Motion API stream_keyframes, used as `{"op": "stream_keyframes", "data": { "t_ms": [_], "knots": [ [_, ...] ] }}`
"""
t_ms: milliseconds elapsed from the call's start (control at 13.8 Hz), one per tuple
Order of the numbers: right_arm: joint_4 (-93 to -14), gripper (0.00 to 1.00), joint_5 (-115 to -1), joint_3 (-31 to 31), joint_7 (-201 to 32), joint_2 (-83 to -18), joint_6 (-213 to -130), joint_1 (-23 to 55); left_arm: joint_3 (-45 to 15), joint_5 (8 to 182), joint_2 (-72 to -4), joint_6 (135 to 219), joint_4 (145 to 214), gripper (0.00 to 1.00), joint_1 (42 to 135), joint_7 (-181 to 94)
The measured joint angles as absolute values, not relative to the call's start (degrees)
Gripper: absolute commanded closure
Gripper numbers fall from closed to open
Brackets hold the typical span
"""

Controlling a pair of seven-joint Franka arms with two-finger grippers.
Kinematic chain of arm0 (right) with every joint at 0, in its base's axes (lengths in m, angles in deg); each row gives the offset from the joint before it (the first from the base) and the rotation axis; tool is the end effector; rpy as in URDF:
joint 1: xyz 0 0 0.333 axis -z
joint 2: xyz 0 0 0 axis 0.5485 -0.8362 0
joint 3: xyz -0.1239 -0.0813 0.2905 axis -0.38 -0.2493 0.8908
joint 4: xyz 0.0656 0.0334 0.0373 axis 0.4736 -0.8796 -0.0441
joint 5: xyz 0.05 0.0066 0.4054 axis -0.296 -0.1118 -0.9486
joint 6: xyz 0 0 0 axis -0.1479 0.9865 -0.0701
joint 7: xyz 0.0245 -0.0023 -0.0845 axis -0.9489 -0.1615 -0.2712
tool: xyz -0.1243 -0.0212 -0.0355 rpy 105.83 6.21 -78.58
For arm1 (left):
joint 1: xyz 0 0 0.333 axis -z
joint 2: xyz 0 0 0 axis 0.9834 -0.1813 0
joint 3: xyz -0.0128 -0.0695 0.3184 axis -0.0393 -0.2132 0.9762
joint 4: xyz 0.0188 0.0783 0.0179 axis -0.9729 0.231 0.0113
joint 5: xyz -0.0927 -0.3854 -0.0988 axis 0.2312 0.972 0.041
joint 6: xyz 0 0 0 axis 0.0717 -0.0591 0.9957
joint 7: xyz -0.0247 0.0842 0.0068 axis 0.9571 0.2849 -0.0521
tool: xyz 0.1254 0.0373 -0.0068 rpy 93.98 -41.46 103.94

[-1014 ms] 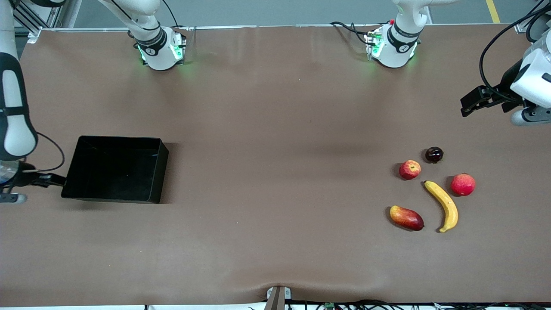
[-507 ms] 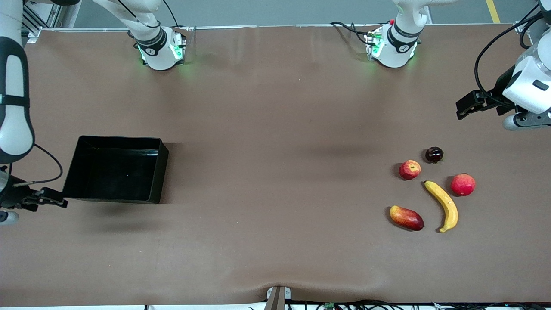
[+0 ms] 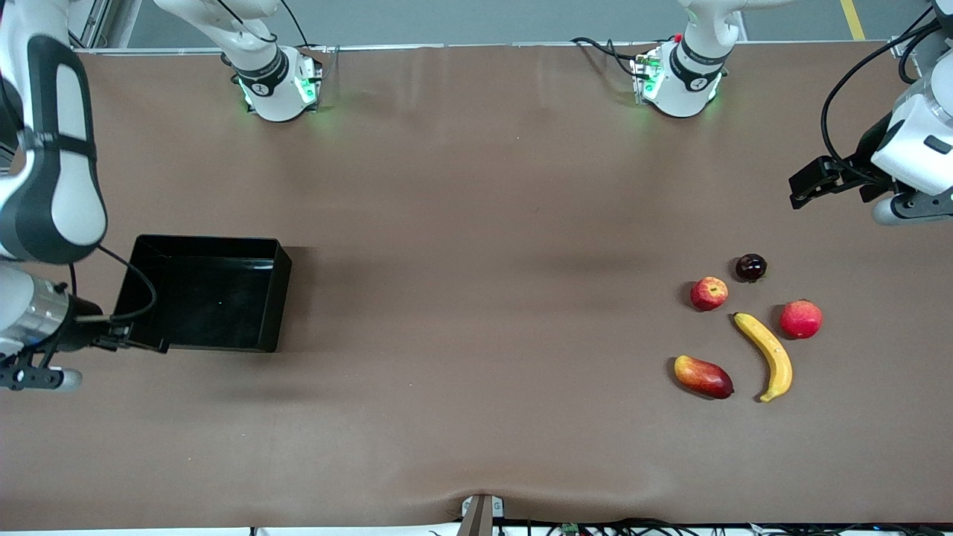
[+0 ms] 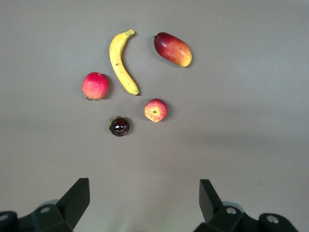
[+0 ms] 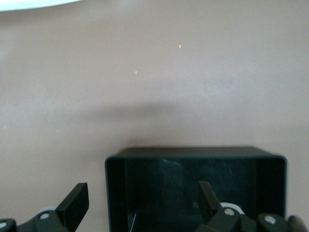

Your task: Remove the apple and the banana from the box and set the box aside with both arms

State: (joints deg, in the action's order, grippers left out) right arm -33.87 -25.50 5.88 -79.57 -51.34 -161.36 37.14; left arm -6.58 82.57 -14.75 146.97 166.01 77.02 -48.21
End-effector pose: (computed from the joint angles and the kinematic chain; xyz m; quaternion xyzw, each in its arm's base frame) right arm 0.7091 -0.0364 0.4560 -0.9983 0.0397 -0.0168 0.0402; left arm 0.5736 -0.0610 0.6163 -0.9989 -0.0368 0.0102 0.0274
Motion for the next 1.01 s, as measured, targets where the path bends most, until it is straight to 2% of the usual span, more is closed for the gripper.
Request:
{"op": "stream_keyframes", "data": {
  "t_ms": [362, 724, 1014],
  "knots": [
    [-34.12, 0.0, -25.04, 5.8, -75.33, -38.06, -145.33, 37.08, -6.3, 82.57, -14.76, 146.99, 165.89, 0.0, 76.98, -48.21],
    [-36.74, 0.0, -24.91, 5.58, -75.18, -27.7, -136.21, 37.09, -6.11, 82.57, -14.76, 147.13, 165.08, 0.0, 76.96, -48.21],
    [-37.35, 0.0, -24.9, 5.7, -75.2, -24.16, -133.89, 37.09, -6.12, 82.57, -14.76, 147.12, 164.99, 0.0, 76.99, -48.21]
  ]
}}
